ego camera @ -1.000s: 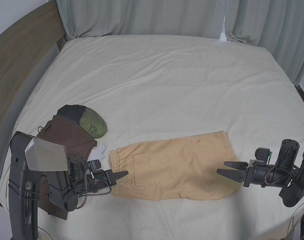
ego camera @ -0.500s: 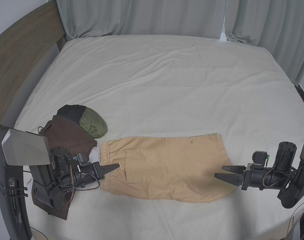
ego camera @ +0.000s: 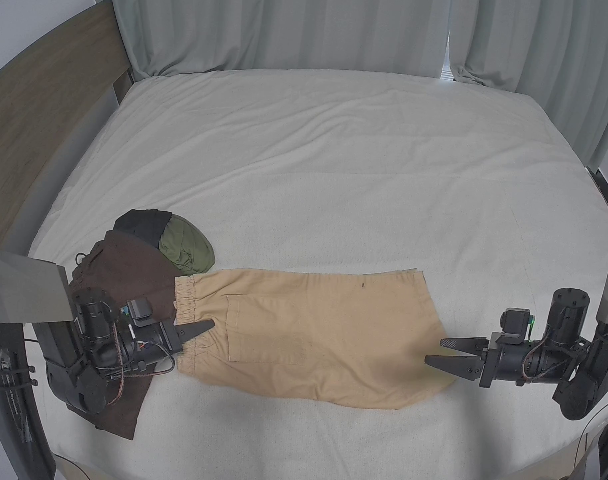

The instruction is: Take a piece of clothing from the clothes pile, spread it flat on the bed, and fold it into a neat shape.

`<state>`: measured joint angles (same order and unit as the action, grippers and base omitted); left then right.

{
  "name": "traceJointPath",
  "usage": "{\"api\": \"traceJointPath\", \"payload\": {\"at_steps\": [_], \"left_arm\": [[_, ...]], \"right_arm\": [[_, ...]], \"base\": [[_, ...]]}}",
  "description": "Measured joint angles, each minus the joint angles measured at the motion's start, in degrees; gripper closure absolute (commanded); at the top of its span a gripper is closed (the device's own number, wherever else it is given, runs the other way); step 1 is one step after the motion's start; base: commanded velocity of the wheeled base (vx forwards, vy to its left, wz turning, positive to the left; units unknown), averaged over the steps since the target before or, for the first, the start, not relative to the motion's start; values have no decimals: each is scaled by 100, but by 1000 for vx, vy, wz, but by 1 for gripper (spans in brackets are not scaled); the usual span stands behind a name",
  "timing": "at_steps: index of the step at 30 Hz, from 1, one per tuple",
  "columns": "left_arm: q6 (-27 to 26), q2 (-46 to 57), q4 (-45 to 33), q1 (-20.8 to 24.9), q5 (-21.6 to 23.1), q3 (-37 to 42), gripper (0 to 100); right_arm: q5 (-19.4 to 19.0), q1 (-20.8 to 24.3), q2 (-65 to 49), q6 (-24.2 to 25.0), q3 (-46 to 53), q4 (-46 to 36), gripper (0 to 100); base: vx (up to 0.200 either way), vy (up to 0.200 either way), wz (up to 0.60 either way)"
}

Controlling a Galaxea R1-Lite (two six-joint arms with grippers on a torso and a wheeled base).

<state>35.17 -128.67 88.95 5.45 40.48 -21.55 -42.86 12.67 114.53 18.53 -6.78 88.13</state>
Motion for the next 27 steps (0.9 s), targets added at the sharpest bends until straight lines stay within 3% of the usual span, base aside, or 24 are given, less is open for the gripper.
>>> {"api": "traceJointPath", "payload": {"at_steps": [27], "left_arm": [[-26, 336, -2, -611, 546, 312, 100]], "right_arm": [[-7, 163, 306, -255, 56, 0, 0]], "base": [[0, 0, 0]]}}
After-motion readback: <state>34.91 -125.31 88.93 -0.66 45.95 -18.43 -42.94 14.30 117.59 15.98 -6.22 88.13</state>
